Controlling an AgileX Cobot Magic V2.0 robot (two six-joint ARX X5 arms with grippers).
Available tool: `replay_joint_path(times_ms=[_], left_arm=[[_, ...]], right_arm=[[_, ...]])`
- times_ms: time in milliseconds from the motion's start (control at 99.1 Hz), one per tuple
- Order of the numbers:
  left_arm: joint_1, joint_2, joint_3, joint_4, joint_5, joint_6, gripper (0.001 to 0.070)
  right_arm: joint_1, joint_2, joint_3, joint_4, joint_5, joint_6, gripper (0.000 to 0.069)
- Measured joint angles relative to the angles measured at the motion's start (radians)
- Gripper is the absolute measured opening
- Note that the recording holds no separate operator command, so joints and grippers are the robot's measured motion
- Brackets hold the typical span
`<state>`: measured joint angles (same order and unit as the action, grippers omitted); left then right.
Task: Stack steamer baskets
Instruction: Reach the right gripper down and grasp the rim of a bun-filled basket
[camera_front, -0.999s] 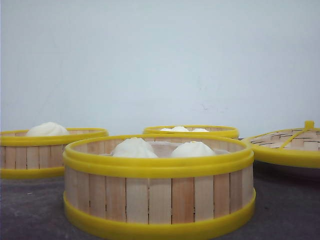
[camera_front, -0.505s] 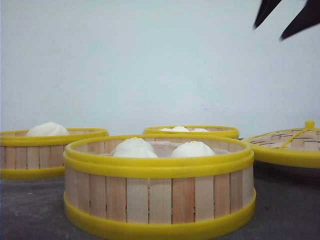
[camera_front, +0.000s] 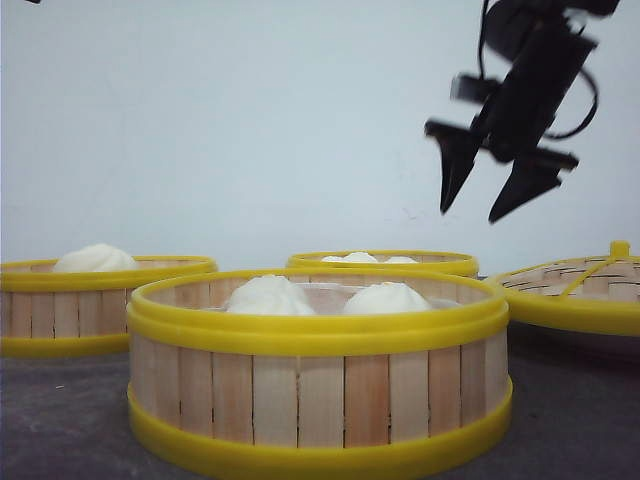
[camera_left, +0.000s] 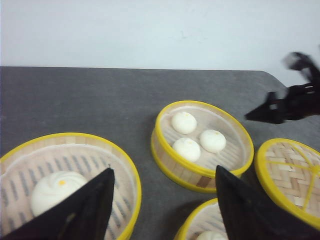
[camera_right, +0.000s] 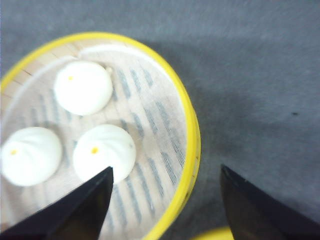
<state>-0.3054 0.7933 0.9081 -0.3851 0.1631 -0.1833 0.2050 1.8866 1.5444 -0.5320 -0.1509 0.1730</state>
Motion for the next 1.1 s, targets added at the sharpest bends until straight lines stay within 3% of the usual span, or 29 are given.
replay_joint_path(times_ms=[353,656,797,1100], left_arm=[[-0.024,0.000,0.000,-0.001,0.000,0.000,0.0385],[-0.024,0.000,0.000,-0.001,0.000,0.000,0.0385],[-0.024,0.000,0.000,-0.001,0.000,0.004,0.0385],[-0.024,0.000,0.000,-0.001,0.000,0.007,0.0385]], right_arm=[[0.005,0.133,0.015,0.017,0.053,0.000,0.0319],[0.009,0.140,0.018,0.023,0.073,0.017,0.0075],[0.009,0.140,0.018,0.018,0.072,0.024,0.0036],[0.010,0.140,0.018,0.042,0.074,0.059,0.0034]])
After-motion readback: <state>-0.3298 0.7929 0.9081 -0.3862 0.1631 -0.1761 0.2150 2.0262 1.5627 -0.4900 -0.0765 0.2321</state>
